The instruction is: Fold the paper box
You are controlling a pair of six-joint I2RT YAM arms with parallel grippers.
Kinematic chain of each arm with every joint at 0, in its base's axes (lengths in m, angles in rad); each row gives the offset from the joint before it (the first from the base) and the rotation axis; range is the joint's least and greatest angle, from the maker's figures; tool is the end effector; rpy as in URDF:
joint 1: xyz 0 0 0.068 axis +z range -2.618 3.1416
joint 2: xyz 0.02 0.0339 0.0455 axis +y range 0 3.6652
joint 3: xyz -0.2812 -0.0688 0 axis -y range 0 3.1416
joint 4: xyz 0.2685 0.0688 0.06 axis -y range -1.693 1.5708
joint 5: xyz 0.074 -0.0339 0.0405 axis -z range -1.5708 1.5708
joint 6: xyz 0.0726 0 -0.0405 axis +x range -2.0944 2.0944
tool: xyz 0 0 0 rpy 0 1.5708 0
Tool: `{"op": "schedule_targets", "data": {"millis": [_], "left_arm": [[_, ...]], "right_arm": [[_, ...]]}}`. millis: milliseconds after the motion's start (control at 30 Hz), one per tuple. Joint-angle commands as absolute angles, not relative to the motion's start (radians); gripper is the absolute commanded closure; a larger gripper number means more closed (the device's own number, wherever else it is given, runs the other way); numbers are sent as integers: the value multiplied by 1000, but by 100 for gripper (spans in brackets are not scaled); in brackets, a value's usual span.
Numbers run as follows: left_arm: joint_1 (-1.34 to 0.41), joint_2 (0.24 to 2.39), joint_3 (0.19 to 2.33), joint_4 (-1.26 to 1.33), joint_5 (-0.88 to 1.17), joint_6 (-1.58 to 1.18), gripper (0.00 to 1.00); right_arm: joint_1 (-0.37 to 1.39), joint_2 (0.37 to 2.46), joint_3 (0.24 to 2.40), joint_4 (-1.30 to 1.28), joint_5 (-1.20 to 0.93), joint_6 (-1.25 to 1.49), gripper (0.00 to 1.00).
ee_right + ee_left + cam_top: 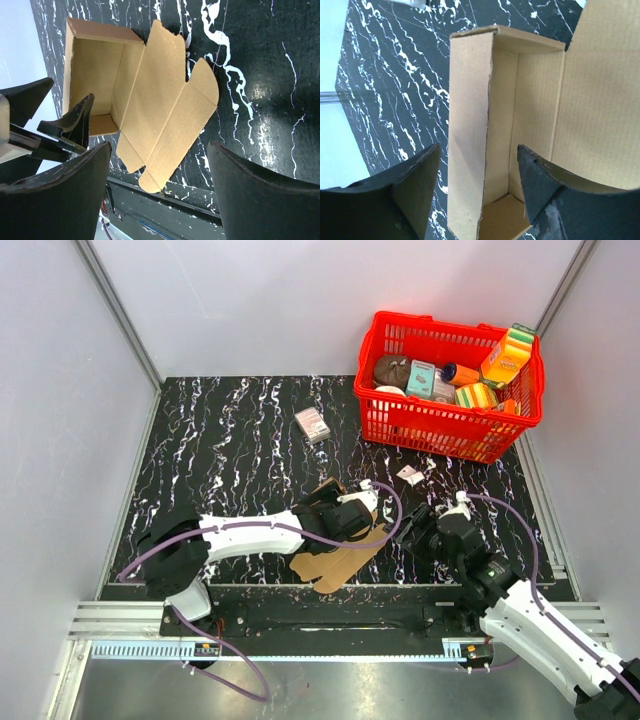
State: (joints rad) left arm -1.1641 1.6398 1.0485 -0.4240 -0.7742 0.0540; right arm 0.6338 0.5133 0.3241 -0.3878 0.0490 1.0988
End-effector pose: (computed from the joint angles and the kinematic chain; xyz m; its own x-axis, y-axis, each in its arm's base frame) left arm 0.1899 -0.3125 0.1872 -0.3080 0.8127 -0.4945 0.5282 0.5784 0.6216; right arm 0.1414 0.0995 0.1801 -0.6972 0.5916 -0.4049 0.1376 0.6647 0.7343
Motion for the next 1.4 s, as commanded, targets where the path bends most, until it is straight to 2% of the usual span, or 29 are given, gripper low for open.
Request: {"op": "schedule_targets", "data": {"millis": [0,433,1100,1367], "left_arm": [[-1163,1652,1104,-403,-859,84,34],[-1152,1693,1103,-396,-845,86,41],[-1126,1686,1114,-394,-844,126,69],[-1117,1680,1144,-423,-841,129,86]], "right_arm": [[634,473,333,-408,101,1109,17],[634,385,359,-500,163,1131,18],[634,374,353,-503,173,1131,18],[634,368,362,-503,178,1117,18]]}}
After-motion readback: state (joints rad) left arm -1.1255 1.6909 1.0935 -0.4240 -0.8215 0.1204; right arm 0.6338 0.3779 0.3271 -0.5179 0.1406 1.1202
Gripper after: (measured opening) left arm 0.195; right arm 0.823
